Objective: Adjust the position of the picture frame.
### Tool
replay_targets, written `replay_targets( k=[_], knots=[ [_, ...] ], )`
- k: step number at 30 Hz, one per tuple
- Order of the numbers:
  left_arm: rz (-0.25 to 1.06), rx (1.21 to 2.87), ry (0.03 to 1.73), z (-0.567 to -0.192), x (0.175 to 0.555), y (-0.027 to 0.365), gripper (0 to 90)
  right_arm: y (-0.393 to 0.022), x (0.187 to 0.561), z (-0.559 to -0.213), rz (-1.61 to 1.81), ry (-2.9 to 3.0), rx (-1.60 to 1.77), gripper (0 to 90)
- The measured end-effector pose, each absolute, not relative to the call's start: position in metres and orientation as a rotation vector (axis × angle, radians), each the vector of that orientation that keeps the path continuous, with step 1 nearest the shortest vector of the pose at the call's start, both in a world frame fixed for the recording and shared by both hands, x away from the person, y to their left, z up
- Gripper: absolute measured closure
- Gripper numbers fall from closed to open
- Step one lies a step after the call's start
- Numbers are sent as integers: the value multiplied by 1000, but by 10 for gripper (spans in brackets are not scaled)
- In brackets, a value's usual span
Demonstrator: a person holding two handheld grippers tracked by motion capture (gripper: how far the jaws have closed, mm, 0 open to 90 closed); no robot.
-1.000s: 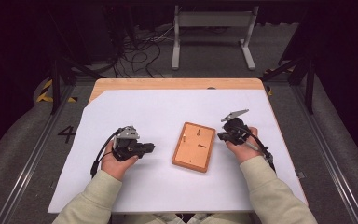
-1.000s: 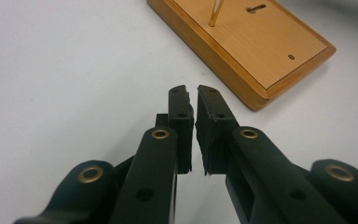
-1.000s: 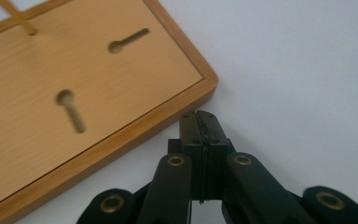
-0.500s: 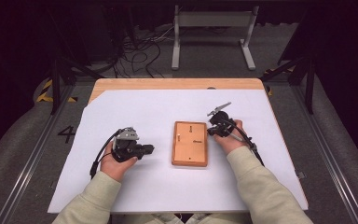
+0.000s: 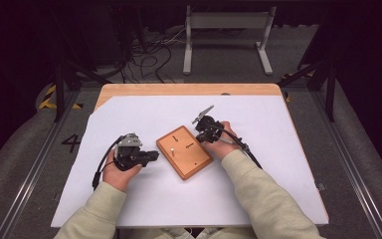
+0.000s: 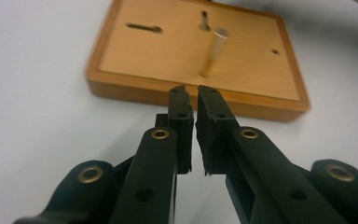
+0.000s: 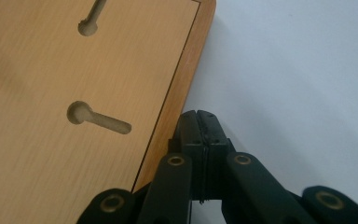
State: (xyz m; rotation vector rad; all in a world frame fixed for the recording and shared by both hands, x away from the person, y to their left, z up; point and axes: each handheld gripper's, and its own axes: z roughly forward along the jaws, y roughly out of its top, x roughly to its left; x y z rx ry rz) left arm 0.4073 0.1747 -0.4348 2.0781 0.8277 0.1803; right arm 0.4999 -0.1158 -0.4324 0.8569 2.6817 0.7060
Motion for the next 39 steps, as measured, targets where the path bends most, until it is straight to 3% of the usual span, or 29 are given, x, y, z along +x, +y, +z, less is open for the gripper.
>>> replay_targets(
  k=[7, 13, 20, 24, 28, 39],
  knots=[
    [257, 2030, 936, -436, 430, 186, 856, -125, 491, -419, 736, 2593, 859, 900],
    [361, 2077, 845, -419, 451, 175, 882, -168, 463, -400, 841, 2525, 913, 900],
    [305, 2121, 851, -429, 485, 162, 899, -216, 429, -393, 929, 2498, 962, 900],
    [302, 2162, 864, -443, 497, 156, 899, -227, 410, -393, 982, 2487, 970, 900],
    [218, 2205, 876, -458, 503, 153, 900, -231, 397, -391, 1032, 2478, 965, 900],
    [157, 2292, 820, -454, 479, 146, 900, -222, 377, -388, 1061, 2528, 897, 900]
  ],
)
